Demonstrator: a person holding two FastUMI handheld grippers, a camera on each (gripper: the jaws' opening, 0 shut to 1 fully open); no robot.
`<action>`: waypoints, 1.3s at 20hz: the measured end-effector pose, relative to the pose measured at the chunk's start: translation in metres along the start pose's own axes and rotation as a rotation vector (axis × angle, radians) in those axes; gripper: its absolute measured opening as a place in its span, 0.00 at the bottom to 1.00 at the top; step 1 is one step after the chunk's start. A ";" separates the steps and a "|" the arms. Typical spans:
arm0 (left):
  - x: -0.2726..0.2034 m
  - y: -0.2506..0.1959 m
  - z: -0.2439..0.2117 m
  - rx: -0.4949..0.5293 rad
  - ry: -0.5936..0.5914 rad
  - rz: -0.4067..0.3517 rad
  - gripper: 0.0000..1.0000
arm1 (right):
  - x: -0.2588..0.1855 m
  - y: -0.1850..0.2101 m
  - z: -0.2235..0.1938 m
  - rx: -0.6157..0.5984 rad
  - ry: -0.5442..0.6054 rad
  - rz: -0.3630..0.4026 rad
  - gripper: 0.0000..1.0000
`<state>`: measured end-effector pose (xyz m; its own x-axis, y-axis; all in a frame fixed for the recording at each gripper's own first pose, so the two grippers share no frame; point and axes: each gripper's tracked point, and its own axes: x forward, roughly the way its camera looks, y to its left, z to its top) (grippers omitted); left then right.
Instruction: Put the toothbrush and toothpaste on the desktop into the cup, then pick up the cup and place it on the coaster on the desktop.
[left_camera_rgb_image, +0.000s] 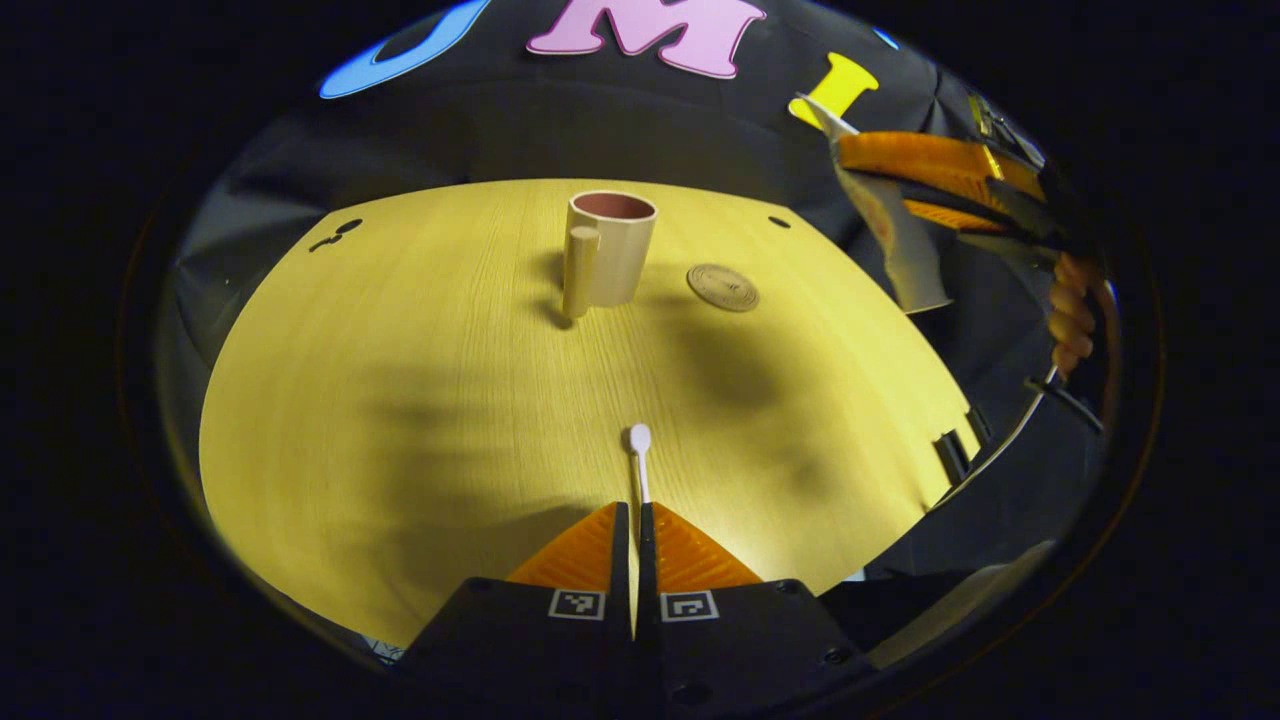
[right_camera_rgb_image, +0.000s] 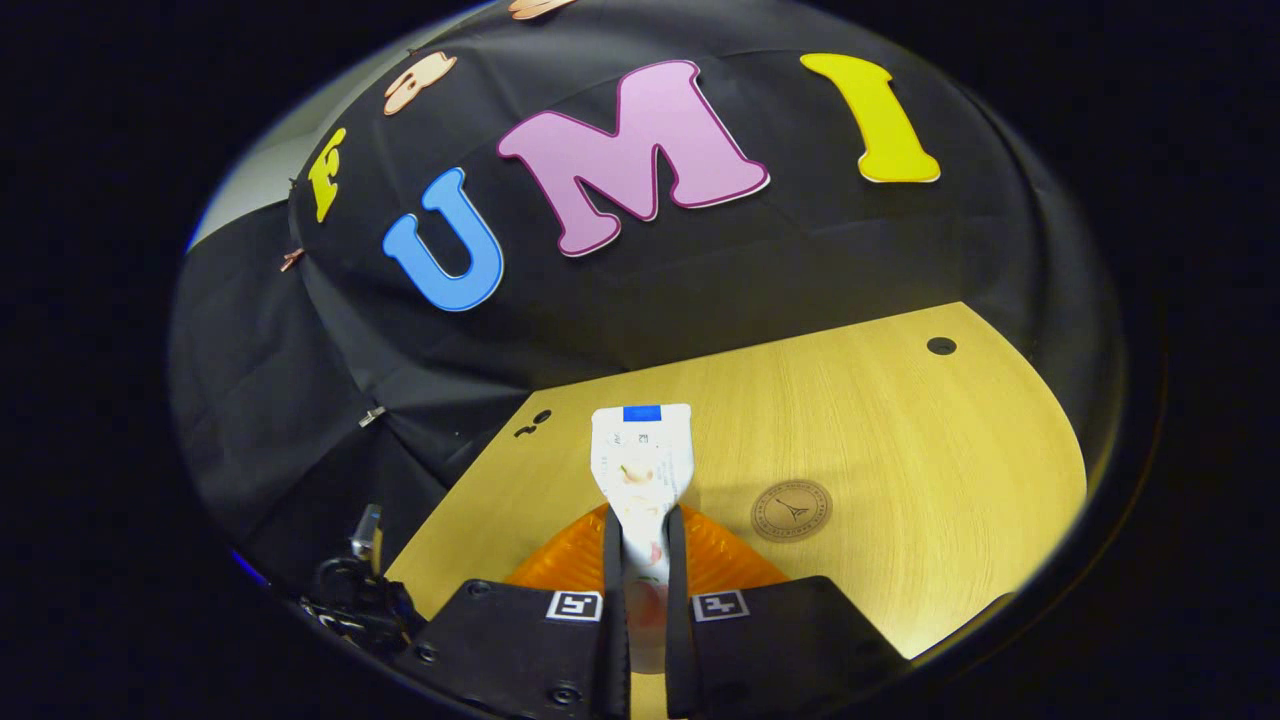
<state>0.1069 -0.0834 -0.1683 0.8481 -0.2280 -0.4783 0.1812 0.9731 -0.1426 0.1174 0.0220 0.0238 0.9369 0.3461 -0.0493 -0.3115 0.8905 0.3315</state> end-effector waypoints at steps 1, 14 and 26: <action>0.005 0.000 -0.003 0.008 0.018 0.011 0.06 | -0.002 -0.003 -0.003 0.001 0.004 -0.004 0.18; 0.016 -0.009 -0.003 -0.030 0.100 0.030 0.49 | -0.004 -0.033 -0.002 0.040 0.007 -0.007 0.18; 0.036 -0.012 -0.014 0.070 0.183 0.139 0.63 | 0.001 -0.051 0.002 0.062 0.010 -0.004 0.18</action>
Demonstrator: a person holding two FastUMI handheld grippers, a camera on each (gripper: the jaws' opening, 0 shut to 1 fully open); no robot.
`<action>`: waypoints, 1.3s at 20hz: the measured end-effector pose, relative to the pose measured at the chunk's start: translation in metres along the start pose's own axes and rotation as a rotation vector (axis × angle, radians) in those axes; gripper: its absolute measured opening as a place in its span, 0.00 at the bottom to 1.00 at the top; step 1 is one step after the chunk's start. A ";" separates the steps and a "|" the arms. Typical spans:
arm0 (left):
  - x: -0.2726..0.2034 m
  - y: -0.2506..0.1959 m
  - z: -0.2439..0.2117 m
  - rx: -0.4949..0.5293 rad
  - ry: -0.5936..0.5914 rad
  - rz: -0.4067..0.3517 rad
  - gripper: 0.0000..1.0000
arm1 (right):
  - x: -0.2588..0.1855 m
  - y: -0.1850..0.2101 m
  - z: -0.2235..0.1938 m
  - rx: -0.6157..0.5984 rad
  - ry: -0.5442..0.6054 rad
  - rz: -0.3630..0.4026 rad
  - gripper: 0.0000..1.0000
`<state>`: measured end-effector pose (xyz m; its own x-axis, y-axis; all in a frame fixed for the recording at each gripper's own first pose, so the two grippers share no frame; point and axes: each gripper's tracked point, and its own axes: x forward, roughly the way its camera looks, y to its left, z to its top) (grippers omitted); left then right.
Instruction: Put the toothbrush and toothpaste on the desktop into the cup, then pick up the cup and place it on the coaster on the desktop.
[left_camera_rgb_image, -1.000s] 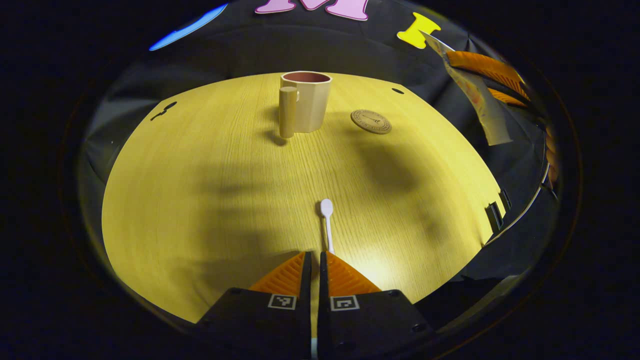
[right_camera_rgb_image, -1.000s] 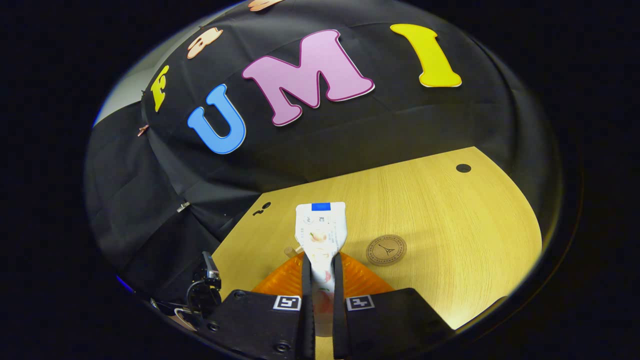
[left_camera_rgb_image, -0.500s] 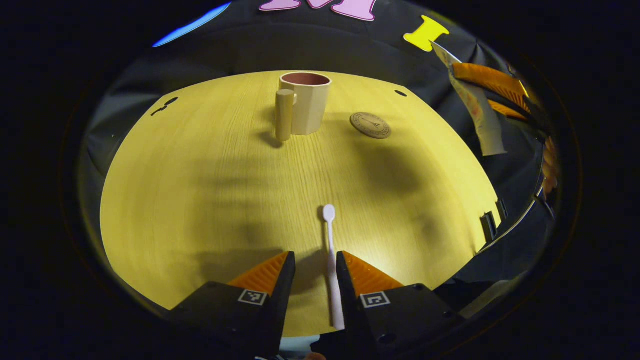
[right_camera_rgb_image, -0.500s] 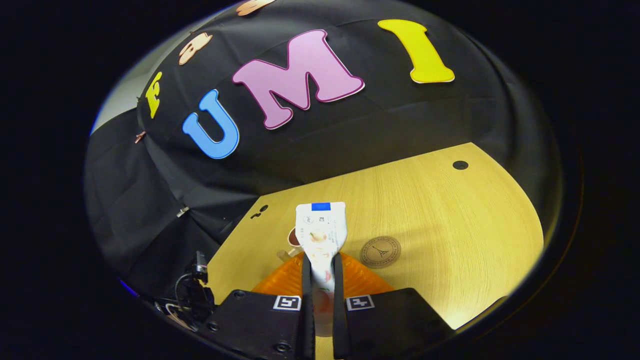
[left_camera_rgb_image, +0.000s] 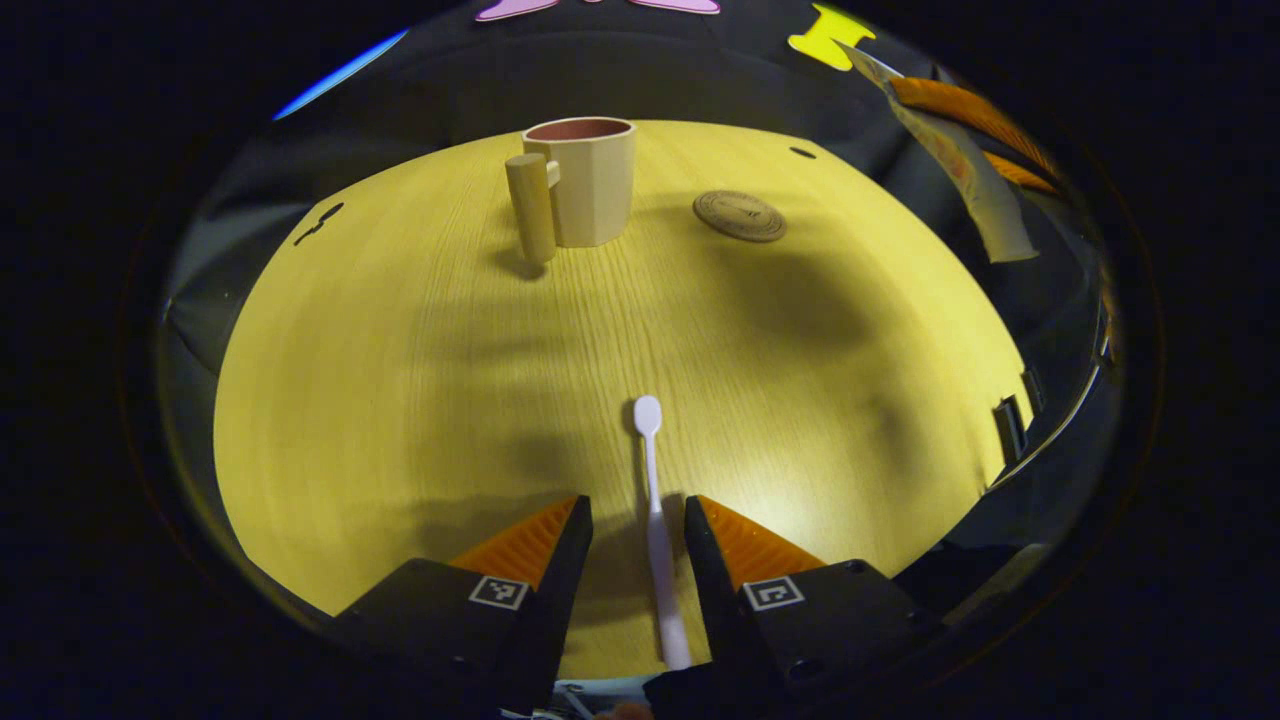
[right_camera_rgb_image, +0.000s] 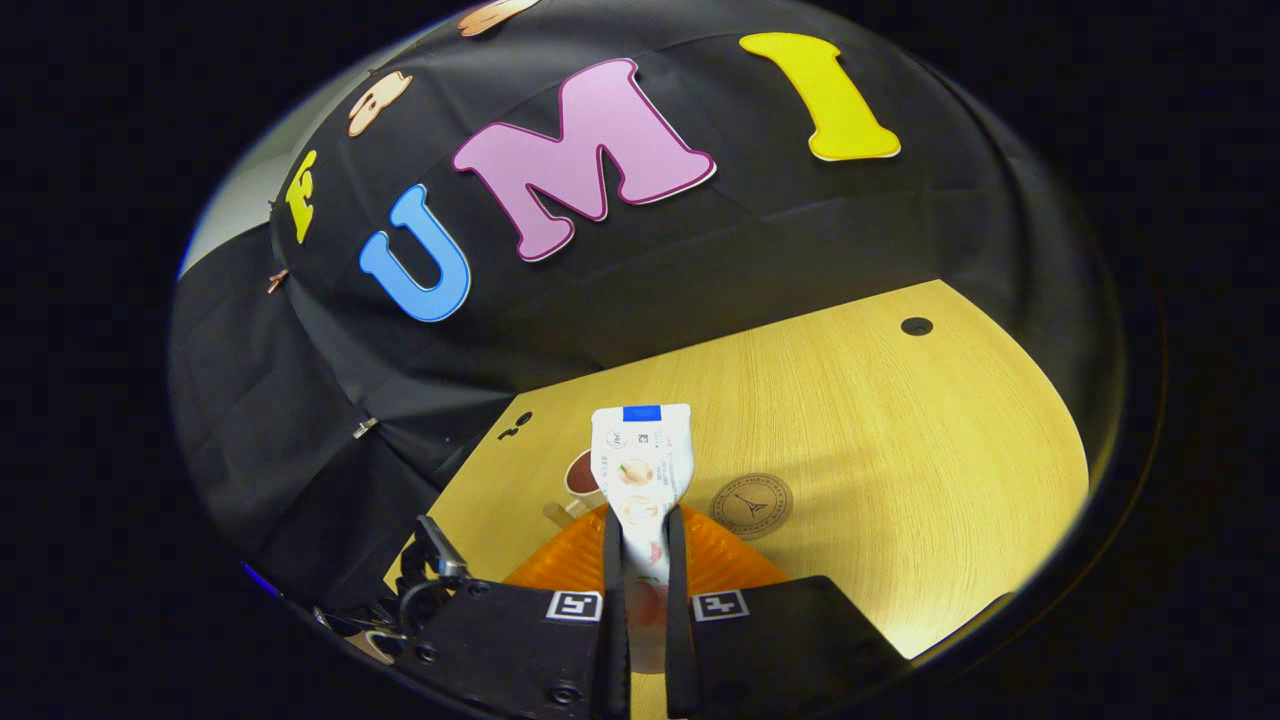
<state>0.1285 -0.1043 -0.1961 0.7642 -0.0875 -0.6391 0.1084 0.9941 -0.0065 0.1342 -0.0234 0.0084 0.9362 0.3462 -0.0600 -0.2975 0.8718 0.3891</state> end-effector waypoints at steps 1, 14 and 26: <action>0.002 -0.001 0.000 -0.005 0.004 0.015 0.64 | 0.001 -0.002 0.001 0.002 0.000 0.000 0.18; 0.000 -0.018 0.007 -0.063 -0.042 -0.005 0.06 | 0.078 0.059 0.066 -0.001 -0.141 0.258 0.18; -0.044 -0.019 0.040 -0.203 -0.242 -0.139 0.06 | 0.166 0.088 0.072 -0.022 -0.225 0.348 0.18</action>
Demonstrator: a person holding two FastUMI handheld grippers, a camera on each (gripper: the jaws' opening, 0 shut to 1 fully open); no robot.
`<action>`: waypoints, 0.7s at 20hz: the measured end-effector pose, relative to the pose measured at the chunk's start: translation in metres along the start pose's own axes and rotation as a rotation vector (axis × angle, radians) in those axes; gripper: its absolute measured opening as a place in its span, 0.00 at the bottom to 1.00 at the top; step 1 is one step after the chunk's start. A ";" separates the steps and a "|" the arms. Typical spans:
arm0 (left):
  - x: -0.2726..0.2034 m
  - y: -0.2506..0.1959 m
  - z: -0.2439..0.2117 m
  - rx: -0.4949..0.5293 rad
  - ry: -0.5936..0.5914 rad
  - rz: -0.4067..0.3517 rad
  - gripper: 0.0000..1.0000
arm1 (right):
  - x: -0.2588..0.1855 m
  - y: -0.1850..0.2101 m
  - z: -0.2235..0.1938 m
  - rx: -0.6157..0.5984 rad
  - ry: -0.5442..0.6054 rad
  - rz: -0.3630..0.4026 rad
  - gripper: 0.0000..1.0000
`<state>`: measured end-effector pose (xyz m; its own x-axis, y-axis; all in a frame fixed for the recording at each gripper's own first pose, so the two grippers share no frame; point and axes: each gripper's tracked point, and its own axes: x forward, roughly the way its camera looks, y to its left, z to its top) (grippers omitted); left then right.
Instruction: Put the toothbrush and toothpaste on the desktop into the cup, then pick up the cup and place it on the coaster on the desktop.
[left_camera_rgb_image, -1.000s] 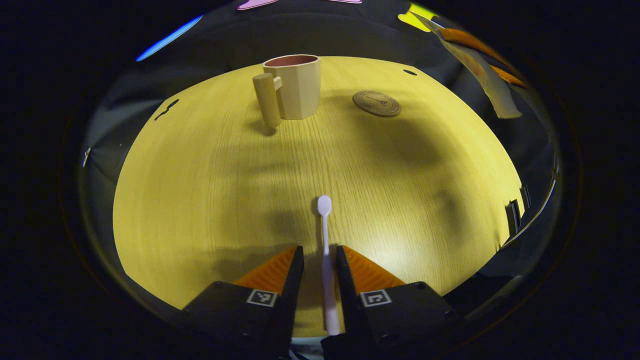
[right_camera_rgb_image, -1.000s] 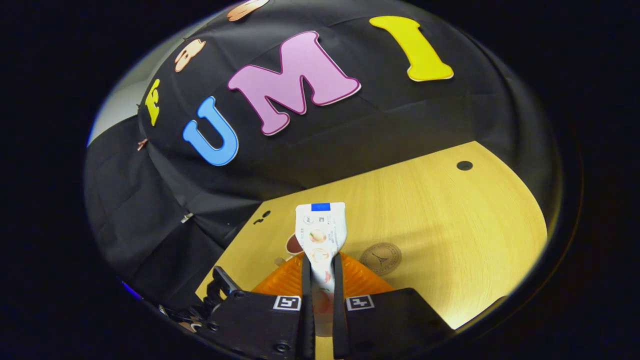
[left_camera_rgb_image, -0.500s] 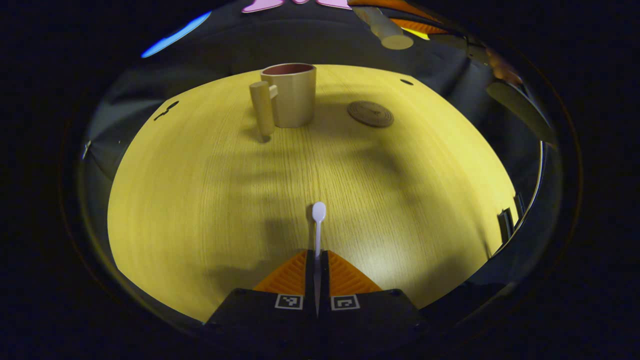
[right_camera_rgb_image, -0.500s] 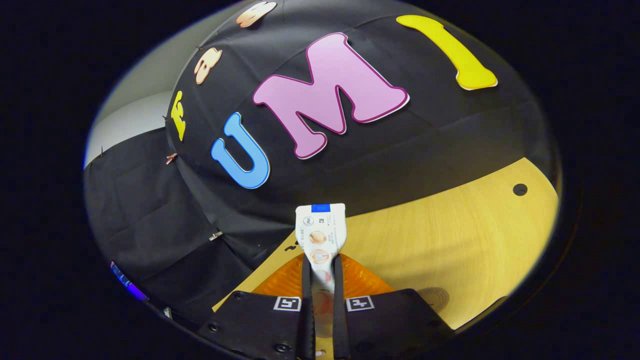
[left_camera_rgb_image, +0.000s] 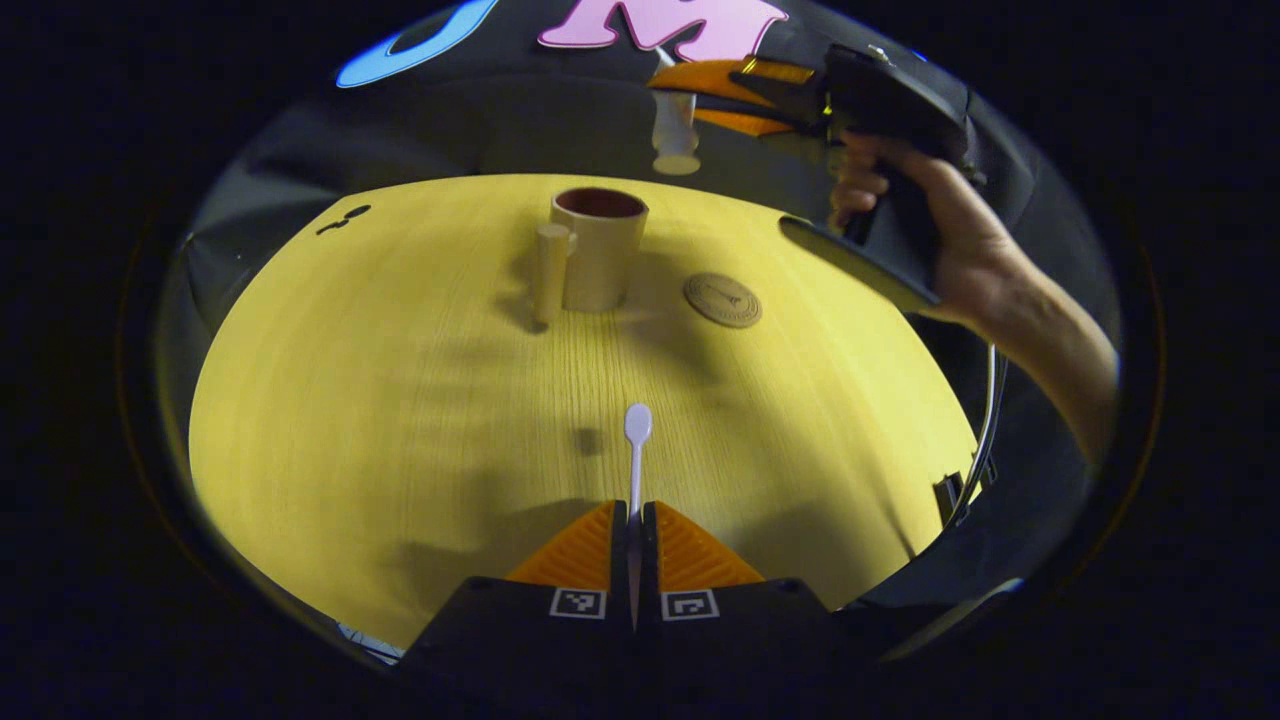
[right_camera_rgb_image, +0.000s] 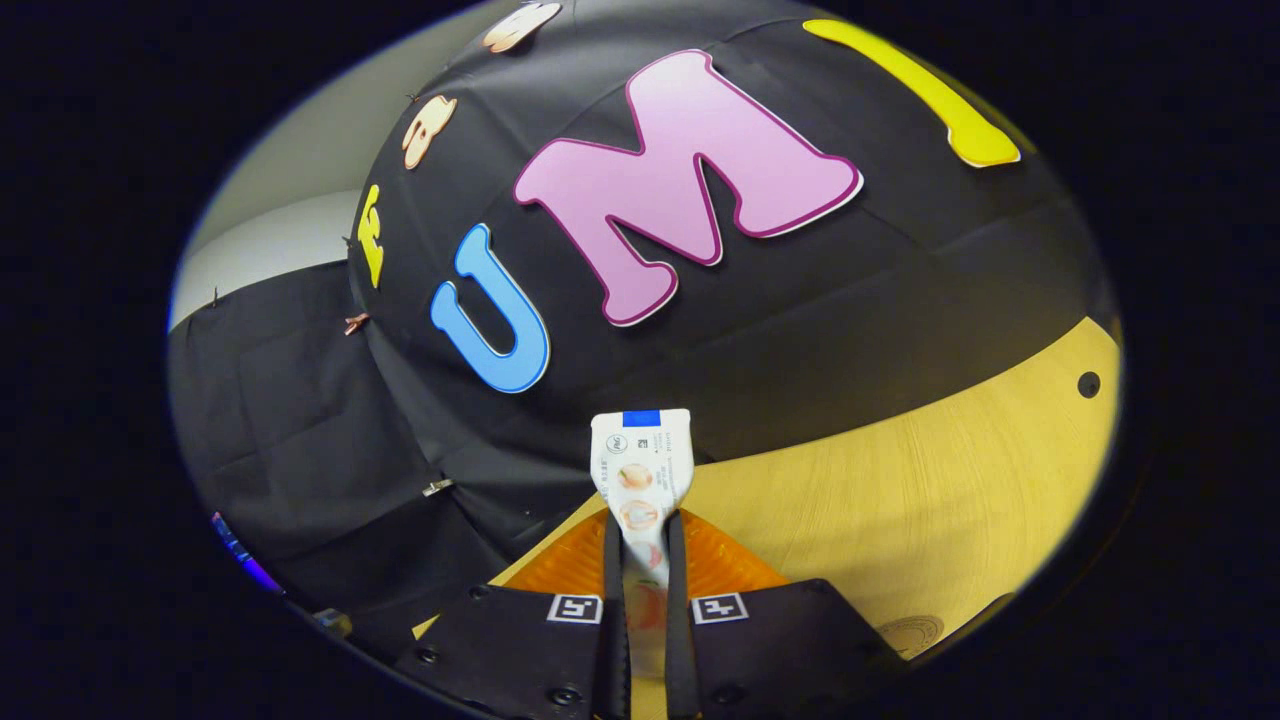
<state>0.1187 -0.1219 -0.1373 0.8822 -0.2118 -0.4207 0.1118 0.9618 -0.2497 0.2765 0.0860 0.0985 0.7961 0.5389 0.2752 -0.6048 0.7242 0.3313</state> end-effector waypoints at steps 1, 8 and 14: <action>-0.002 0.000 0.006 -0.011 -0.017 -0.009 0.06 | 0.007 -0.001 -0.006 -0.010 0.002 0.001 0.18; -0.042 0.003 0.049 -0.068 -0.131 -0.028 0.06 | 0.034 -0.013 -0.049 -0.113 0.056 -0.014 0.18; -0.056 0.013 0.080 -0.084 -0.192 -0.029 0.06 | 0.035 -0.017 -0.068 -0.174 0.104 -0.028 0.19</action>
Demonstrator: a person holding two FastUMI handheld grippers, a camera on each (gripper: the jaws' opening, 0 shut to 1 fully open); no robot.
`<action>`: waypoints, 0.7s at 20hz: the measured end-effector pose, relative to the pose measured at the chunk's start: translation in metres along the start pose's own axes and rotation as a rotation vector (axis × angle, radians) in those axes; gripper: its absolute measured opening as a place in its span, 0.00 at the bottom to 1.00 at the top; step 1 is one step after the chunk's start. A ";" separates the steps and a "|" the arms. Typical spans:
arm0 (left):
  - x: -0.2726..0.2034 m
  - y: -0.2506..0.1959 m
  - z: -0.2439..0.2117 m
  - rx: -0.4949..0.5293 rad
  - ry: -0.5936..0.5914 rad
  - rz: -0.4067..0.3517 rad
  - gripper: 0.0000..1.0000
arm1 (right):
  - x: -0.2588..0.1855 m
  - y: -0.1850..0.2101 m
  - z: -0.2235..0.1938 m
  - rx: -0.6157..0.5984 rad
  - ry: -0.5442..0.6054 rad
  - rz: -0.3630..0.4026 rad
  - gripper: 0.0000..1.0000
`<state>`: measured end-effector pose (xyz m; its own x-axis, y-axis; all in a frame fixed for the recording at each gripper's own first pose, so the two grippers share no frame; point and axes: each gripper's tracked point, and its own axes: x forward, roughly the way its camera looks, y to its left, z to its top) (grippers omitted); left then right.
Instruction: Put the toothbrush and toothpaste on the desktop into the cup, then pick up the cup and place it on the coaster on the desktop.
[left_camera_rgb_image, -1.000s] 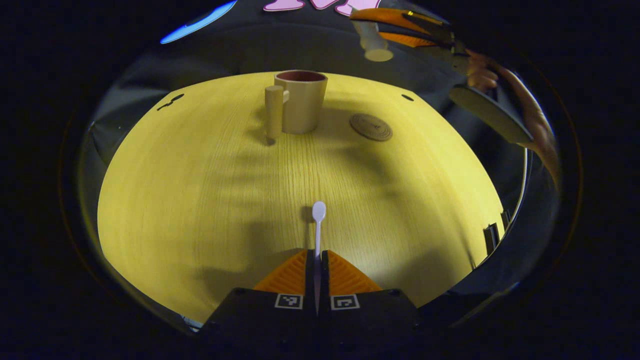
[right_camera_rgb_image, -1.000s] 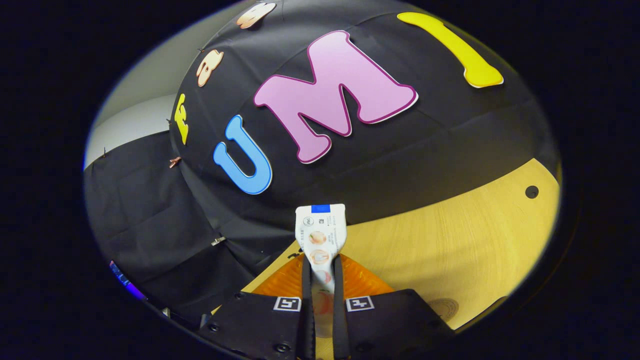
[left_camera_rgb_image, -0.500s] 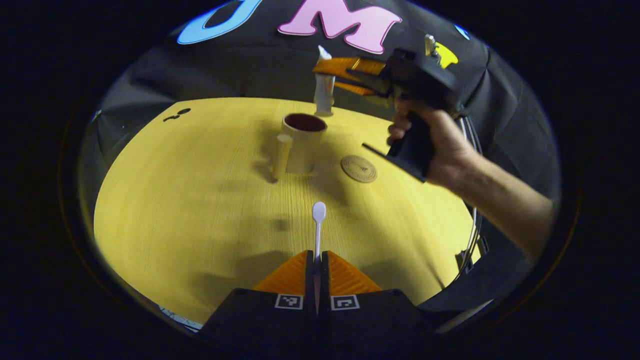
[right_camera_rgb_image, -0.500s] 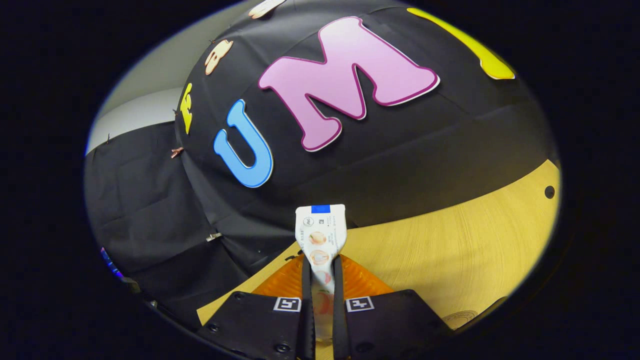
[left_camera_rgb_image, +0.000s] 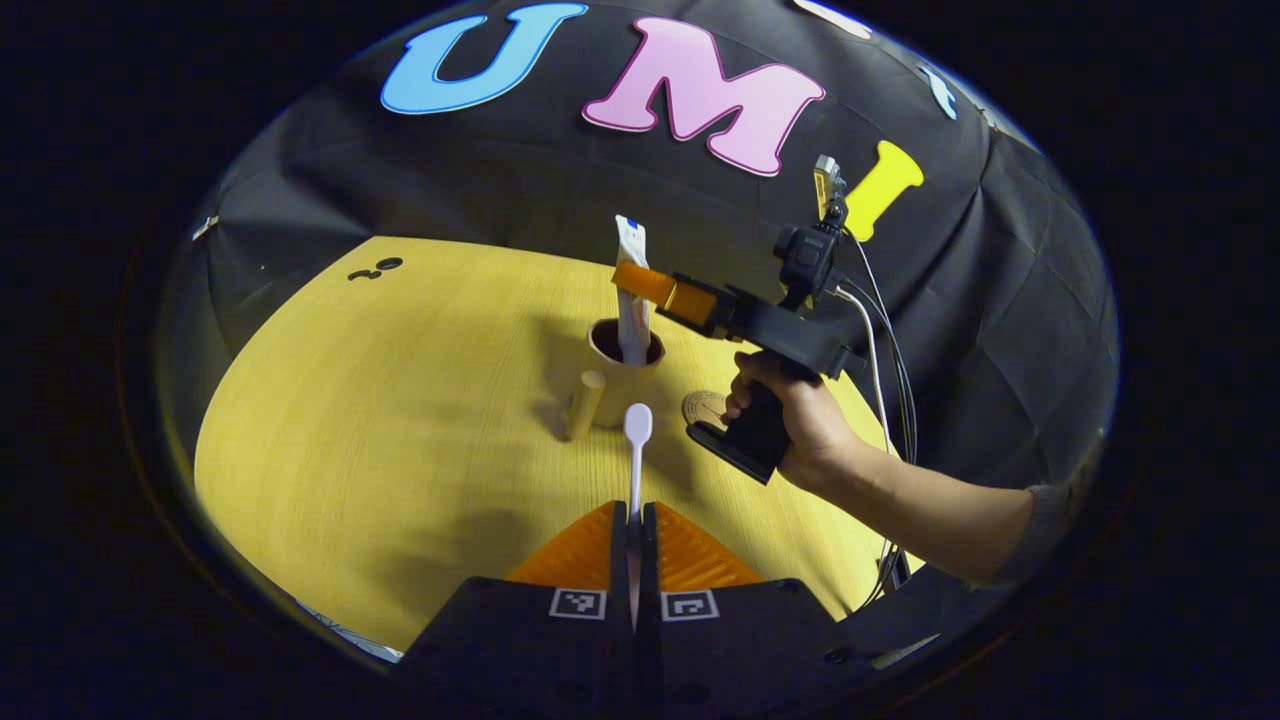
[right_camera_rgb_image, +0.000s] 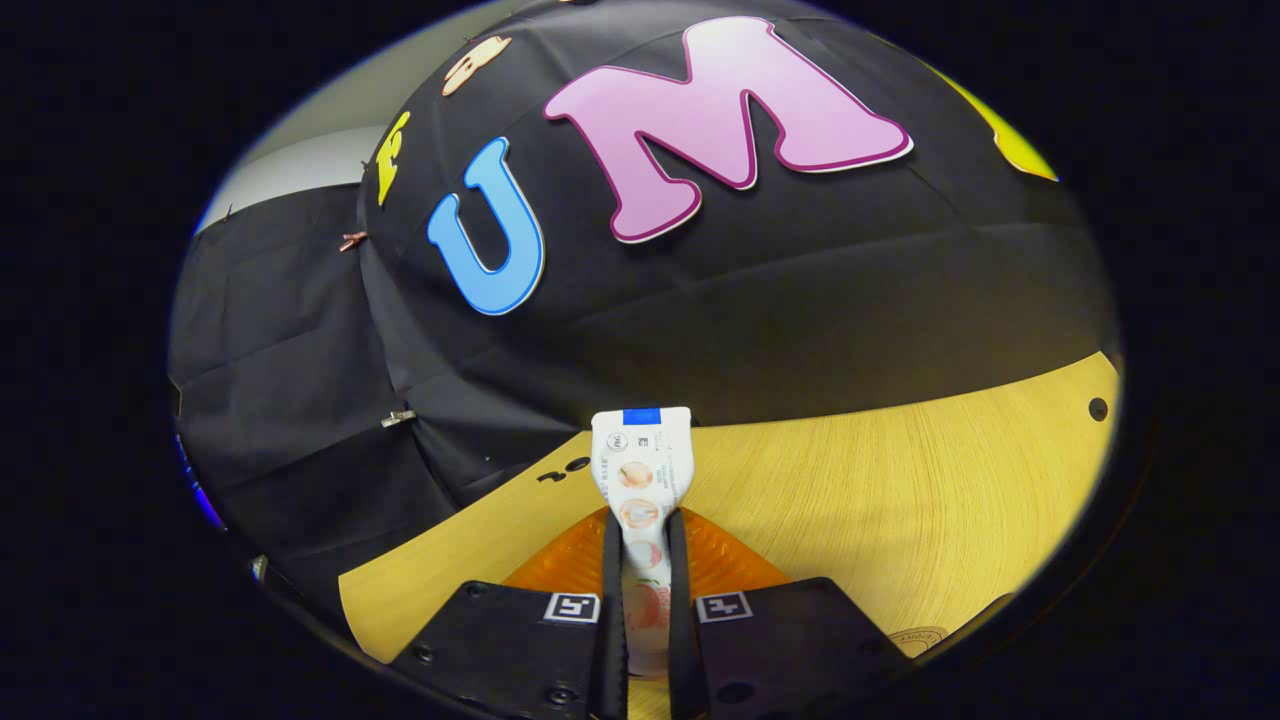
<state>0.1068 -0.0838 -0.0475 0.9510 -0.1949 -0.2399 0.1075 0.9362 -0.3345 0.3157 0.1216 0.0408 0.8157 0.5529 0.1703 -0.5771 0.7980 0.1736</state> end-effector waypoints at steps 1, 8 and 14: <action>0.000 0.002 0.002 -0.004 -0.005 0.001 0.06 | -0.001 0.000 -0.002 -0.001 0.007 0.000 0.20; -0.006 0.006 0.009 -0.011 -0.025 0.000 0.06 | -0.013 0.003 -0.014 -0.021 0.076 -0.010 0.28; -0.017 0.008 0.021 -0.004 -0.049 0.008 0.06 | -0.032 -0.004 -0.033 -0.027 0.145 -0.055 0.28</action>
<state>0.0970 -0.0672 -0.0271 0.9649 -0.1730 -0.1976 0.0991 0.9365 -0.3362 0.2935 0.1088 0.0032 0.8444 0.5354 0.0189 -0.5316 0.8331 0.1526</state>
